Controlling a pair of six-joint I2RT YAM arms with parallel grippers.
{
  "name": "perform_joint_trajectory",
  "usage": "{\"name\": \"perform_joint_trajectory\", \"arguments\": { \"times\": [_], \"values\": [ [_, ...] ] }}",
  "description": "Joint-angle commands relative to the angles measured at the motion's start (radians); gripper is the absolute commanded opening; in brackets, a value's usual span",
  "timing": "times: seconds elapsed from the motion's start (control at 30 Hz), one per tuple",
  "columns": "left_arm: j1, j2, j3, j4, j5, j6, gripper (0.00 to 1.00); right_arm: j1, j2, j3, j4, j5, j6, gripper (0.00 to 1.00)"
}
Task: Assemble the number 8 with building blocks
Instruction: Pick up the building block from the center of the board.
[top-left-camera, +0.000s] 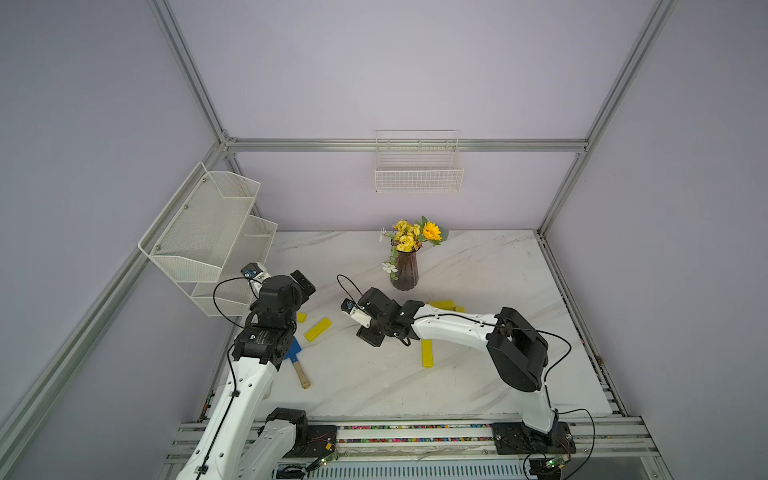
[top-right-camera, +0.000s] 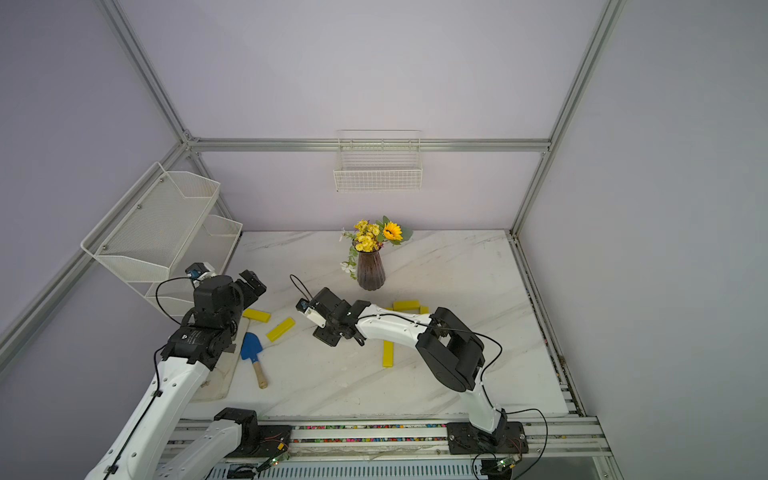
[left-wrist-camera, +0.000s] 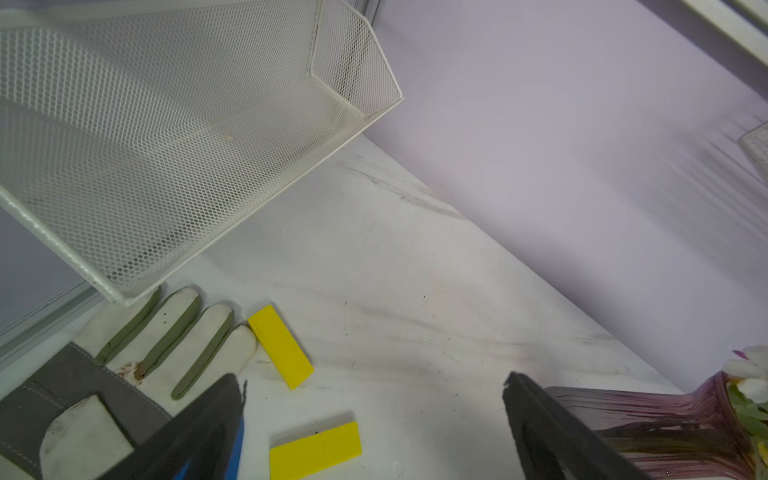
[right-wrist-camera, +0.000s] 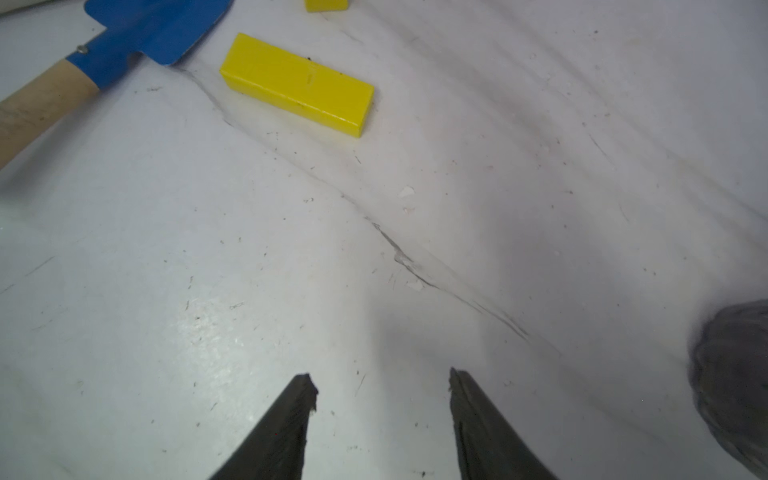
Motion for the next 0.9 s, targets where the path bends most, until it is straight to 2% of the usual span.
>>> {"name": "perform_joint_trajectory", "arguments": {
  "times": [0.0,0.2,0.33,0.5,0.63,0.7,0.77,0.8,0.87],
  "values": [
    [0.04,0.032,0.051,-0.046,0.101,-0.035,1.0,-0.001,0.029,0.032,0.097,-0.091,-0.172,0.58],
    [0.108,0.113,0.022,0.01,0.289,-0.088,1.0,-0.001,0.112,0.152,0.087,-0.061,-0.202,0.58],
    [0.121,0.22,0.055,0.0,0.372,-0.118,1.0,-0.004,-0.003,0.018,0.177,-0.057,-0.145,0.58],
    [0.133,0.333,0.083,-0.02,0.397,-0.143,0.96,-0.003,-0.193,-0.161,0.264,-0.025,-0.03,0.58],
    [0.136,0.409,0.116,-0.065,0.345,-0.159,0.88,-0.004,-0.316,-0.27,0.319,-0.003,0.037,0.58],
    [0.139,0.451,0.135,-0.099,0.324,-0.169,0.87,-0.003,-0.361,-0.306,0.327,0.002,0.057,0.58],
    [0.142,0.495,0.148,-0.125,0.305,-0.187,0.75,-0.004,-0.398,-0.335,0.334,0.001,0.069,0.58],
    [0.144,0.533,0.156,-0.14,0.303,-0.191,0.73,-0.003,-0.415,-0.349,0.34,0.0,0.073,0.58],
    [0.146,0.587,0.166,-0.158,0.301,-0.212,0.76,-0.003,-0.441,-0.372,0.35,0.003,0.081,0.58]
  ]
}}
